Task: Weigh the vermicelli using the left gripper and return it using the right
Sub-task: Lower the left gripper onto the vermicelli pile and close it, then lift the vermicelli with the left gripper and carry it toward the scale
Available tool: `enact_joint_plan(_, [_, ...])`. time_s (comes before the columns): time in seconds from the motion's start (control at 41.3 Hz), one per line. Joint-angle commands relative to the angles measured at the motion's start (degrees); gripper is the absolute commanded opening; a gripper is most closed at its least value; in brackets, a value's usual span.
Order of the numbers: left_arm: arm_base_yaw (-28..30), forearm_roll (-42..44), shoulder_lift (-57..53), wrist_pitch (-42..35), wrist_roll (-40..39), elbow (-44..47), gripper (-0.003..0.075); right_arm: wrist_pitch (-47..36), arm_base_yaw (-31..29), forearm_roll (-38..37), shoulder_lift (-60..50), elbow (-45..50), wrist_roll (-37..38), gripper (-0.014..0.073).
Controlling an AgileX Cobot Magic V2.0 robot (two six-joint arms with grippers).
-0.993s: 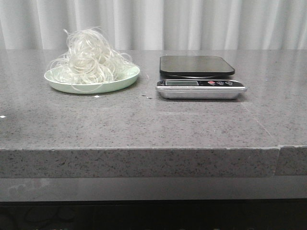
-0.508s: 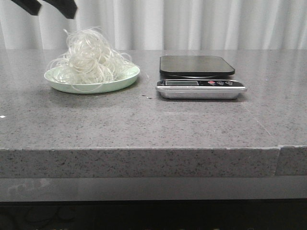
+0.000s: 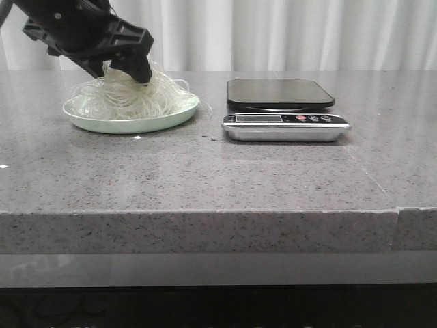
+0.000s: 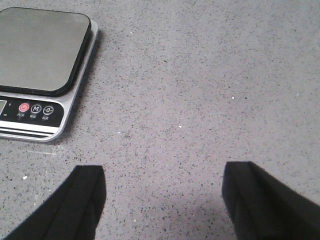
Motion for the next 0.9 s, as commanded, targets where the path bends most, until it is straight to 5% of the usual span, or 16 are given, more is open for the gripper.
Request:
enact_joint_plan(0.0, [-0.31,-0.4,-1.55,-3.71,-0.23,-2.01,0.0501,-2.87,-0.3,-0.83,-0.13,-1.77,-0.1,0.0588])
enact_joint_plan(0.436, [-0.31,-0.4,-2.57,-3.27,-0.23,-2.12,0.0149,-2.87,-0.3,-0.83,-0.13,-1.77,-0.1,0.0588])
enact_joint_plan(0.872, [-2.08,0.09,-10.59,-0.57,-0.23,-8.29,0.0142,-2.87,-0.3,-0.83,-0.13,-1.77,-0.1,0.0588])
